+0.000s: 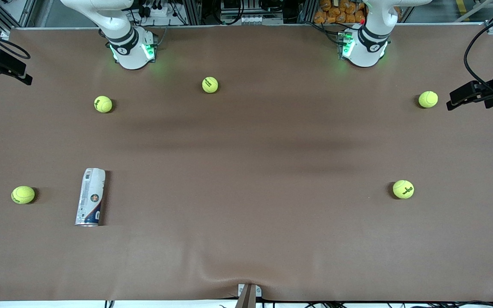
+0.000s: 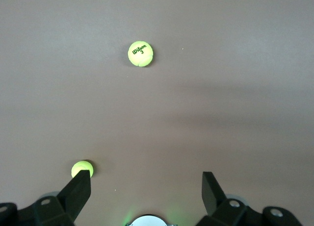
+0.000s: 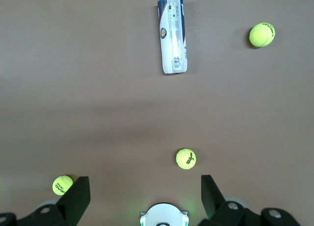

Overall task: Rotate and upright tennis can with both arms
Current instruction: 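Reach the right gripper toward the tennis can lying on its side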

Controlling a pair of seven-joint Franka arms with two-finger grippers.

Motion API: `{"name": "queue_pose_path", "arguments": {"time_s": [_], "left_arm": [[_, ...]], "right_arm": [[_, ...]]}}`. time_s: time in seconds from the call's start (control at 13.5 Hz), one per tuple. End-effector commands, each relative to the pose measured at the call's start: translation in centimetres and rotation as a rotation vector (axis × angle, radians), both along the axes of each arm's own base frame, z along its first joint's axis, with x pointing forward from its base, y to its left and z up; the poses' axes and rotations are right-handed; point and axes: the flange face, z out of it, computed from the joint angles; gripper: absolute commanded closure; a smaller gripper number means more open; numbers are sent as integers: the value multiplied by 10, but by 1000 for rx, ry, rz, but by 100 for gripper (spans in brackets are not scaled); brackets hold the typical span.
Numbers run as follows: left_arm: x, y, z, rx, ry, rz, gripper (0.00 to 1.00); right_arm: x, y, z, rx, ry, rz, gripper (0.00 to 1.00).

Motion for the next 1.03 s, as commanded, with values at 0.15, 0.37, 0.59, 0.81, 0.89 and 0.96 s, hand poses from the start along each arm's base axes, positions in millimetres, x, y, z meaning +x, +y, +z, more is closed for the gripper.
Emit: {"name": "queue_pose_path", "arguments": {"time_s": [0.15, 0.37, 0.59, 0.81, 0.89, 0.96], "left_arm": [[0, -6, 5, 7, -9, -17, 0], [0, 0, 5, 29, -7, -21, 0], [0, -1, 6, 31, -10, -24, 0], [0, 0, 5, 37, -9, -22, 0], [0, -1, 7, 37, -12, -24, 0], [0, -2, 7, 37, -12, -25, 0]], "right_arm": [[-4, -2, -3, -13, 1, -12, 0], [-2, -5, -19, -12, 16, -18, 0], [2, -12, -48, -13, 22, -34, 0], [9, -18, -82, -45, 21, -36, 0], [11, -18, -99, -53, 17, -33, 0], [14, -17, -112, -54, 5, -31, 0]]}}
